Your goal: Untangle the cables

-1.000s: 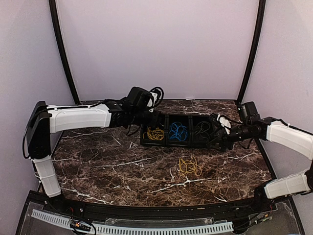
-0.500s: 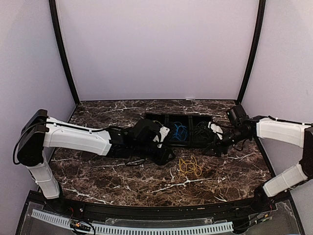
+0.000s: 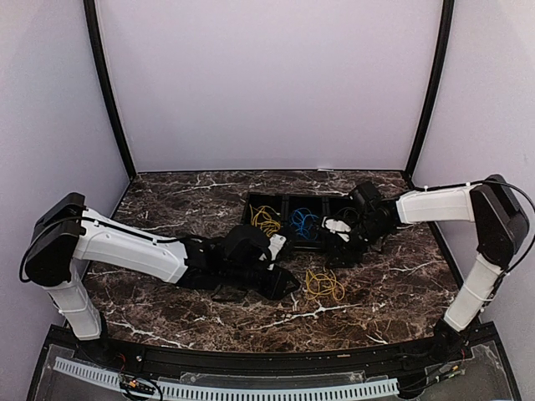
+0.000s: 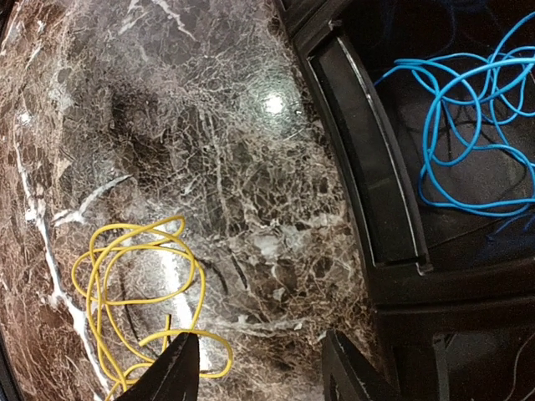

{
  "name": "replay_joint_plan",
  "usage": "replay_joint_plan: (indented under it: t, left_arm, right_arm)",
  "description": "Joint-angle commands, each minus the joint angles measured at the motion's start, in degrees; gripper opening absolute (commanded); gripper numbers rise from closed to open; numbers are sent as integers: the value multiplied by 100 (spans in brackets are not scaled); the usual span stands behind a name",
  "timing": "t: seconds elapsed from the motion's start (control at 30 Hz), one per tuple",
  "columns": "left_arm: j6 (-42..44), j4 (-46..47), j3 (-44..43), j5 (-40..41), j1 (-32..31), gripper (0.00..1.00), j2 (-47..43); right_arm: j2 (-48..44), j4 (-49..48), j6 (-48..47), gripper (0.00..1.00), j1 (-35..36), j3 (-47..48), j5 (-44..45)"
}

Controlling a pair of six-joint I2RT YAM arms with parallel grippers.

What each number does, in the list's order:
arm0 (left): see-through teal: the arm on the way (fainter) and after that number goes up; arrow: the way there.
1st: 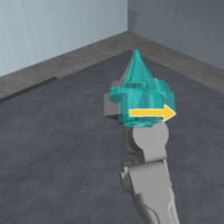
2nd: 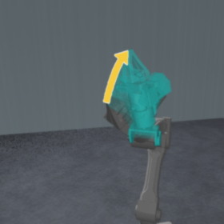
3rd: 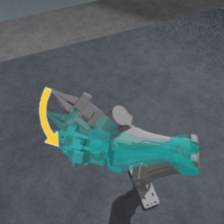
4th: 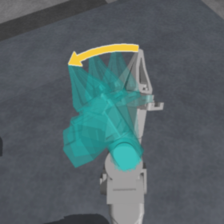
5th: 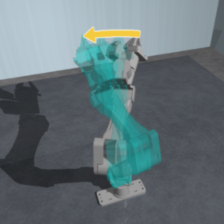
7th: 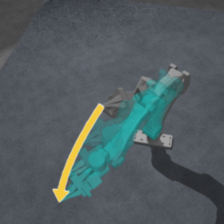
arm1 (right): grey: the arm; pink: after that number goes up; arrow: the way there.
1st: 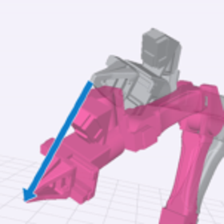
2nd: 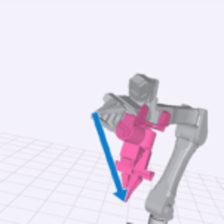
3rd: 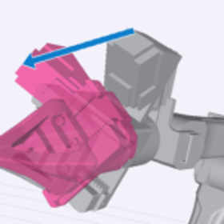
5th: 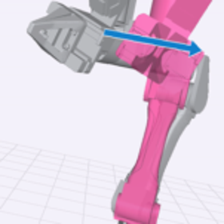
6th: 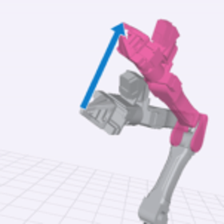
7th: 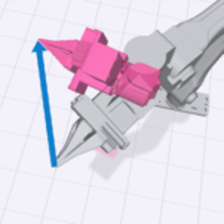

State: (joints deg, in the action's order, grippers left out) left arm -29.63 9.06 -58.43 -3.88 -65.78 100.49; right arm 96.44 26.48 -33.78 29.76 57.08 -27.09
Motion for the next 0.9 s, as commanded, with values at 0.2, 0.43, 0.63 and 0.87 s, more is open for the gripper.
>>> replay_joint_plan:
  t: [0.2, 0.43, 0.63, 0.87]
  left_arm:
    - [-239, 293, 248, 210, -14, 37, -352]
    - [-260, 826, 371, -104, -33, 37, -155]
    - [361, 1370, 213, -363, -235, 37, 340]
    - [904, 1170, -428, -243, -321, 37, 1051]
  right_arm:
    - [392, 211, -39, 44, 238, 177, -259]
    - [61, 359, 36, 0, 224, 263, -477]
    - [-427, 613, 119, 0, 222, 308, -803]
    - [-286, 607, 138, 0, 223, 307, -887]
